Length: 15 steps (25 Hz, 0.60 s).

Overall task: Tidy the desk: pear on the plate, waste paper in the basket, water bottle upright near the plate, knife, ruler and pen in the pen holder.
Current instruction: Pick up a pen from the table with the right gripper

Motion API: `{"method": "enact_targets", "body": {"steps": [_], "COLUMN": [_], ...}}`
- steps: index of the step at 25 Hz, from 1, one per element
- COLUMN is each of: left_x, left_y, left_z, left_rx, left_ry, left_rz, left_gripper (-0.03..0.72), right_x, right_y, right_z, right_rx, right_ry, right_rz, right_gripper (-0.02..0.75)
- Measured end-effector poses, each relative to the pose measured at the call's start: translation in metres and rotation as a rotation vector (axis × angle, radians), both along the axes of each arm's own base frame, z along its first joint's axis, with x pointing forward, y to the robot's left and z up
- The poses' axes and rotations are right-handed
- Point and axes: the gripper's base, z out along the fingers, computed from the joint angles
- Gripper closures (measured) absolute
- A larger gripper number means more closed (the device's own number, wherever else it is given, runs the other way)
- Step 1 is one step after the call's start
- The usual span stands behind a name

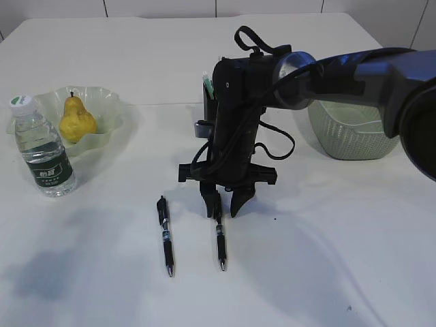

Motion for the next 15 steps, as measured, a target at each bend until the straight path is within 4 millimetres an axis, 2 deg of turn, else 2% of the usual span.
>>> {"method": "enact_targets", "body": {"steps": [15], "left_x": [-0.0004], "left_y": [0.0000], "left_z": [-0.0002], "left_rx": [0.000], "left_ry": [0.004], "left_rz": [0.000], "left_gripper": [0.304], "right_x": [-0.0009], "right_y": [-0.0014], "right_z": [-0.0001], "right_rx": [-0.015], "right_ry": [0.009], "right_rz": [0.007], "right_gripper": [0.385]}}
